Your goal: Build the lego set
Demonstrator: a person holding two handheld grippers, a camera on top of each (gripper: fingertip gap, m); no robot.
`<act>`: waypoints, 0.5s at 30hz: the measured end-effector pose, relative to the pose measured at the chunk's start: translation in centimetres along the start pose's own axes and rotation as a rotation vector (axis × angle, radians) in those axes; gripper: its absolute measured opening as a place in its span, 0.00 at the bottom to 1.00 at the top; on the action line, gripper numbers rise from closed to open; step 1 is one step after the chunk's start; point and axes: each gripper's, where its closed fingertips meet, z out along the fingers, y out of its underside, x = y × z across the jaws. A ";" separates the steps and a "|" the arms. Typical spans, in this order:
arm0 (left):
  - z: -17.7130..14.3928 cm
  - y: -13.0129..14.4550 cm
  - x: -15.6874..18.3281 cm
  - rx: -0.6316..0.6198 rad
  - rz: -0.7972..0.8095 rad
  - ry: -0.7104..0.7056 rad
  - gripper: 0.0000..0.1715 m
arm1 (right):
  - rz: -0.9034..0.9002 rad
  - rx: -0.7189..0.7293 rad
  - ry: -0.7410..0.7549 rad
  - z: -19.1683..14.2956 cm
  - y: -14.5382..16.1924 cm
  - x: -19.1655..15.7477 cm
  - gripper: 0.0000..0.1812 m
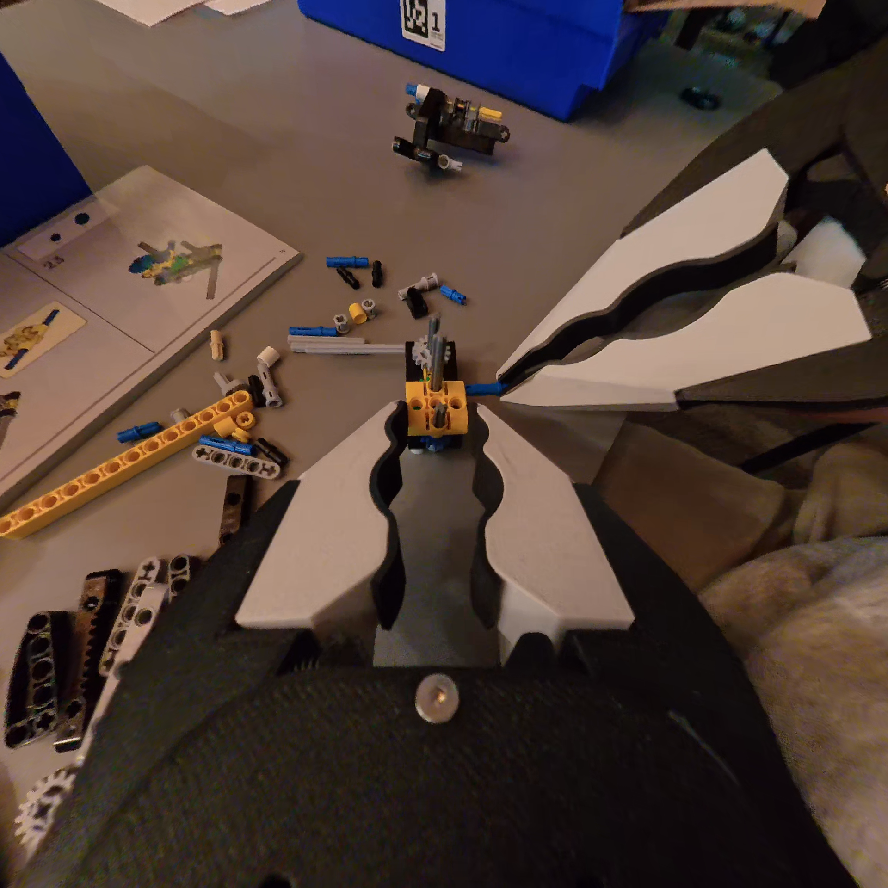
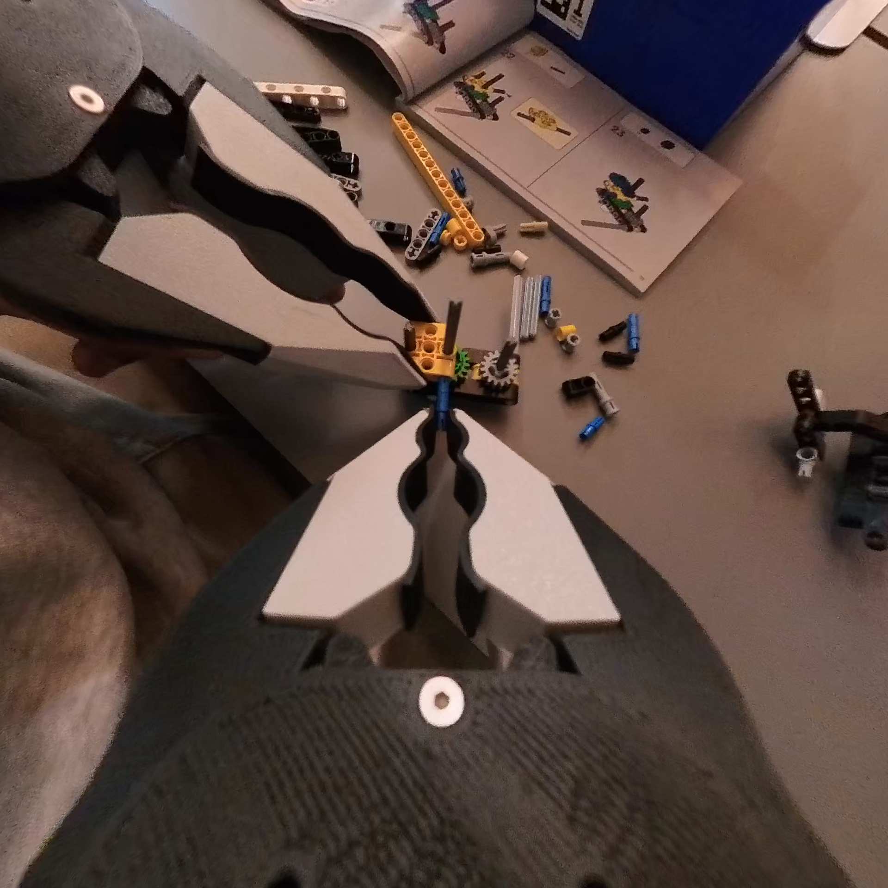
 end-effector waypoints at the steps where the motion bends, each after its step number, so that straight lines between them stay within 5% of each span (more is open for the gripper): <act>1: 0.0 0.0 0.0 -0.007 0.013 -0.008 0.14 | -0.013 -0.004 0.004 0.0 0.0 0.0 0.01; 15: -0.1 0.1 -0.1 -0.069 0.022 0.031 0.14 | 0.046 0.018 -0.115 0.2 -0.2 0.0 0.01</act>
